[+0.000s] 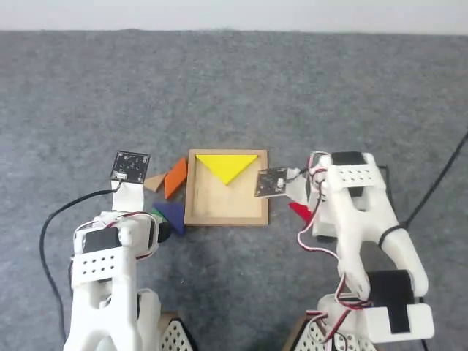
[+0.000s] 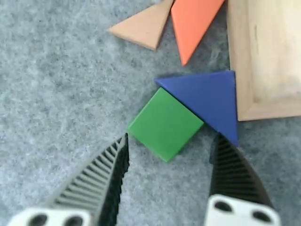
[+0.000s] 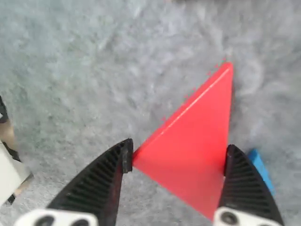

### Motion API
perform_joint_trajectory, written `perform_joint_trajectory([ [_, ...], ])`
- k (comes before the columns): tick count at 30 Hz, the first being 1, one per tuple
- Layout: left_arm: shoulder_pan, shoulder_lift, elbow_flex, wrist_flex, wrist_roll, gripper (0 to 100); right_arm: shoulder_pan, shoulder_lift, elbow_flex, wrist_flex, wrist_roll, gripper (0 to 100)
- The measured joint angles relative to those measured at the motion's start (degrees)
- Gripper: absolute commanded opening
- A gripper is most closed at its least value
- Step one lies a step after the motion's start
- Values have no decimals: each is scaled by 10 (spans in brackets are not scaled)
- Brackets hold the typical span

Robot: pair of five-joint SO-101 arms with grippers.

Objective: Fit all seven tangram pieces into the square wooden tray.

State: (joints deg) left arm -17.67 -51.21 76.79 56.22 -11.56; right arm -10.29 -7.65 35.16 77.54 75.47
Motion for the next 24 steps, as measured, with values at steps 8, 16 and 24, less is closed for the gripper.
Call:
perform_joint_trajectory([
  [8, 0, 0, 2, 0, -6, 269, -65, 1, -76, 47, -52, 237],
  [16, 0, 0, 5, 0, -16, 269, -177, 18, -178, 76, -96, 237],
  [24, 1, 0, 5, 0, -16, 269, -275, 135, -219, -37, -121, 237],
])
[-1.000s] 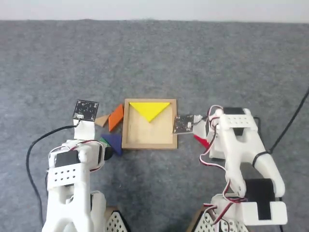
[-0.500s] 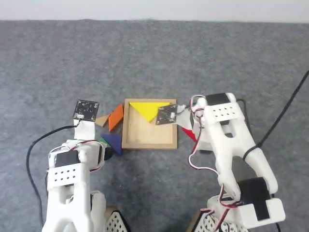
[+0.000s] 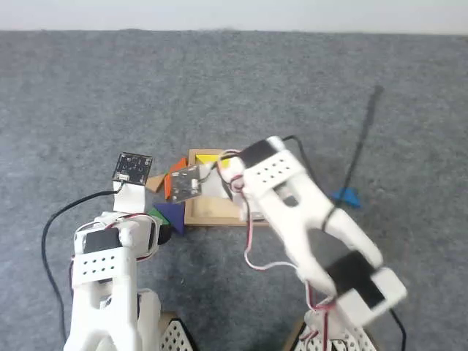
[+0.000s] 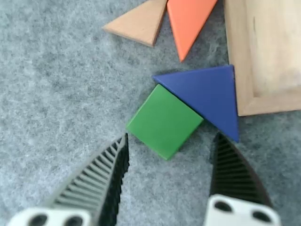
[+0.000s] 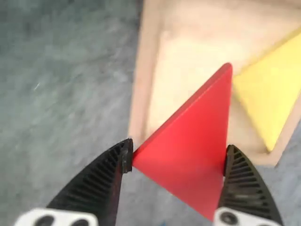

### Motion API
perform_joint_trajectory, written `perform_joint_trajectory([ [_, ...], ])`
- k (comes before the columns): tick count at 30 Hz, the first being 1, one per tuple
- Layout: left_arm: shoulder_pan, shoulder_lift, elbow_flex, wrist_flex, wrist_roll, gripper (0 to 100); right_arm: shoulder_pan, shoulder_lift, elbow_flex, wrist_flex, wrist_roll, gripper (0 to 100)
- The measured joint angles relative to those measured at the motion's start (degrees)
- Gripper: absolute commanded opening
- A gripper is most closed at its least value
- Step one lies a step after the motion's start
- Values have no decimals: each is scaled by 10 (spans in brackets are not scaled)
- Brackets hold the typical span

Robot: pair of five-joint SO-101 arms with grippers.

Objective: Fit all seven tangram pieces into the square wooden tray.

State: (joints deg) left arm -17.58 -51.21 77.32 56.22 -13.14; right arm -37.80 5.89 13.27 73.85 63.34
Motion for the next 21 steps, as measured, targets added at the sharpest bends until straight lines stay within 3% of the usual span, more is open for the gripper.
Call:
perform_joint_trajectory([
  [14, 0, 0, 0, 0, 0, 269, -9, 237, -273, 71, 71, 246],
  [21, 0, 0, 0, 0, 0, 269, -8, 296, -379, 100, 74, 447],
])
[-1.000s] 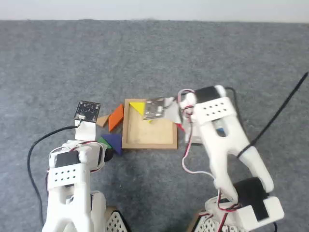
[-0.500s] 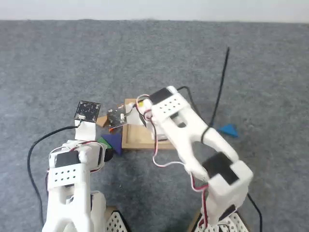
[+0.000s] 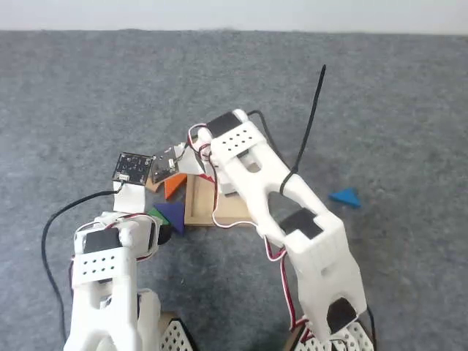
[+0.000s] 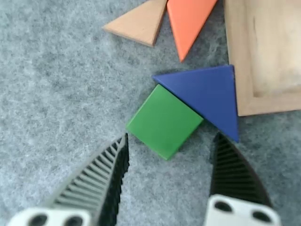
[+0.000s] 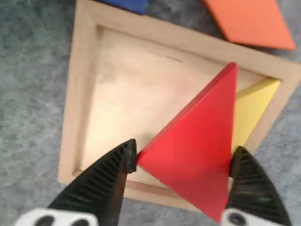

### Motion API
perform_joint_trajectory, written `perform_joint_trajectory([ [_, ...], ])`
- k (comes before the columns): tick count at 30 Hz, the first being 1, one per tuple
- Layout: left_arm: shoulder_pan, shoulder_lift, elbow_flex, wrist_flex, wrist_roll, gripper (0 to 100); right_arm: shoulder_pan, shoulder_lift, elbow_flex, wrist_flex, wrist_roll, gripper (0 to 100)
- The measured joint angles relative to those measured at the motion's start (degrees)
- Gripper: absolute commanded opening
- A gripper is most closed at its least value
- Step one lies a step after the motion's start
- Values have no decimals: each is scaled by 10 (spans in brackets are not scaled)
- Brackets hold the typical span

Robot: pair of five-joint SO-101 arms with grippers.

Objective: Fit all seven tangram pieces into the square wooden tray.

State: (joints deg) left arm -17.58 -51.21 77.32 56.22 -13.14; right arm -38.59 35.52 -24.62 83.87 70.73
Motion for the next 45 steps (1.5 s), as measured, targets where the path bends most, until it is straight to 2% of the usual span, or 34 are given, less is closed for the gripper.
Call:
perform_joint_trajectory([
  [9, 0, 0, 0, 0, 0, 269, 5, 2, -11, 7, -32, 467],
  [14, 0, 0, 0, 0, 0, 269, 23, -22, -11, 14, -120, 443],
  [19, 0, 0, 0, 0, 0, 269, 68, -95, -4, 45, -231, 335],
  [23, 0, 0, 0, 0, -1, 269, 85, -127, 55, 45, -366, 161],
  [26, 0, 0, 0, 0, -1, 269, 83, -127, 119, -10, -474, 4],
  [30, 0, 0, 0, 0, -1, 269, 84, -127, 164, -101, -567, 51],
  [41, 0, 0, 0, 0, -1, 269, 71, -124, 172, -323, -677, 50],
  [45, 0, 0, 0, 0, -1, 269, 49, -70, 172, -384, -685, 50],
])
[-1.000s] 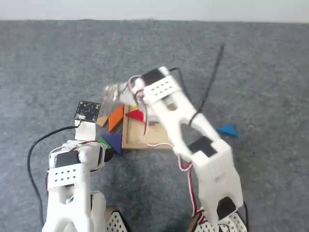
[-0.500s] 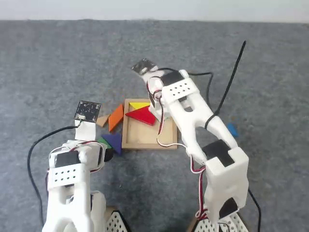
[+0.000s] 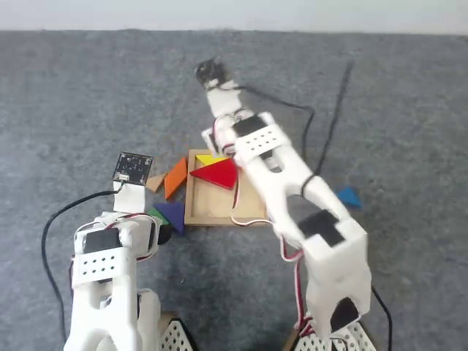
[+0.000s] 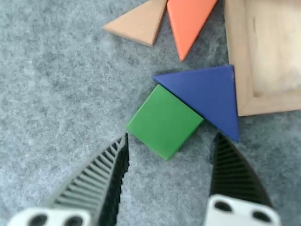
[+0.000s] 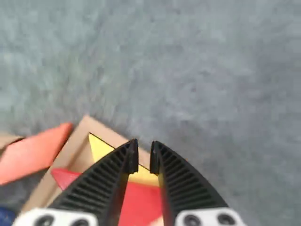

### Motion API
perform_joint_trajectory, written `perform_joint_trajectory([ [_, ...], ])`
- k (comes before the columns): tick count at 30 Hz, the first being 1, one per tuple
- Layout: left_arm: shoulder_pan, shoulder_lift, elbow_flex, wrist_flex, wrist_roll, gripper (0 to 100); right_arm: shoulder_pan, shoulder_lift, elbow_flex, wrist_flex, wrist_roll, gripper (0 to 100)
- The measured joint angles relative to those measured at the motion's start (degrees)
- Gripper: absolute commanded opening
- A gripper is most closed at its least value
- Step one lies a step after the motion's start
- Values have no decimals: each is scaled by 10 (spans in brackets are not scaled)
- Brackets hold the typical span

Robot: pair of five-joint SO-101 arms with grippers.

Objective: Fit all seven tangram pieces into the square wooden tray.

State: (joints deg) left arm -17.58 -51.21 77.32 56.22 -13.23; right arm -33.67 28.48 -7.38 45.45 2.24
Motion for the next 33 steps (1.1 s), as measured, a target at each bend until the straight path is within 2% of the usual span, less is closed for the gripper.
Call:
perform_joint_trajectory([
  [15, 0, 0, 0, 0, 0, 269, -59, 19, -2, 104, 223, 50],
  [23, 0, 0, 0, 0, 0, 269, -62, -47, 11, 113, 232, 50],
  [28, 0, 0, 0, 0, 0, 269, -39, -173, 91, 113, 219, 50],
  [33, 0, 0, 0, 0, 0, 269, -4, -364, 222, 120, 219, 50],
])
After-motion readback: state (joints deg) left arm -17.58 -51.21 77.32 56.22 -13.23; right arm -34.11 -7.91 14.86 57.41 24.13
